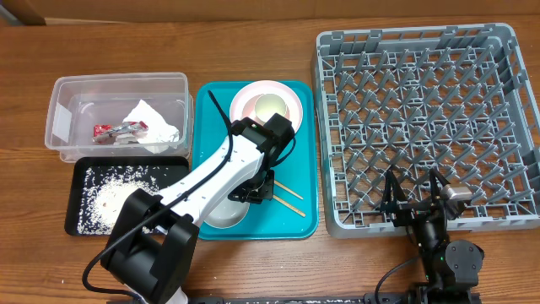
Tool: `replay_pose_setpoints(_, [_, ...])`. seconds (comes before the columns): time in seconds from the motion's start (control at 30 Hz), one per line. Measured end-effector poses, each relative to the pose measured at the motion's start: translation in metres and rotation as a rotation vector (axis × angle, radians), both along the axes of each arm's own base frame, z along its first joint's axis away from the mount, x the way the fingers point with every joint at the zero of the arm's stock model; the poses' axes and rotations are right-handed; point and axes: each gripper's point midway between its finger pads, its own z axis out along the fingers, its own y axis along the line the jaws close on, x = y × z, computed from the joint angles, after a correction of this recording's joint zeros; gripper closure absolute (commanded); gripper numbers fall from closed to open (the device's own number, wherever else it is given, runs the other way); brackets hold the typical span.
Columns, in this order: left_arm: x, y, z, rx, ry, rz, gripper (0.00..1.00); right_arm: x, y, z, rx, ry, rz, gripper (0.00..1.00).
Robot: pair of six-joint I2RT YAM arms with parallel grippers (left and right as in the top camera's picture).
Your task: Sort waste into correct bins and load items into the dishwasher
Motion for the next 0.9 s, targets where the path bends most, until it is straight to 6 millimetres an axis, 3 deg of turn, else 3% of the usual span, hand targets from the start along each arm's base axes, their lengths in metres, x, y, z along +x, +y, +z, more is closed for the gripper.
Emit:
replay_pose_setpoints(0.1, [0.005,-0.001,0.004,-0.007,-0.009,0.007,0.81,0.0,0.0,0.0,0.0,0.0,0.0,0.0])
replay_pose_setpoints(0.2, [0.024,-0.008,0.017,-0.042,-0.061,0.024,0.8,0.0,0.0,0.0,0.0,0.0,0.0,0.0])
replay_pose_setpoints(0.33, [0.059,-0.018,0.053,-0.109,-0.165,0.054,0.8,0.0,0.0,0.0,0.0,0.0,0.0,0.0])
replay_pose_setpoints(0.53, [0.093,-0.018,0.106,-0.188,-0.272,0.109,0.76,0.0,0.0,0.0,0.0,0.001,0.0,0.0])
replay_pose_setpoints(0.6, [0.101,-0.017,0.116,-0.218,-0.293,0.129,0.82,0.0,0.0,0.0,0.0,0.0,0.0,0.0])
replay_pose_setpoints(0.7, [0.103,-0.01,0.12,-0.233,-0.282,0.154,0.91,0.0,0.0,0.0,0.0,0.0,0.0,0.0])
replay_pose_setpoints(0.9, [0.104,0.008,0.119,-0.233,-0.258,0.21,0.94,0.0,0.0,0.0,0.0,-0.001,0.0,0.0])
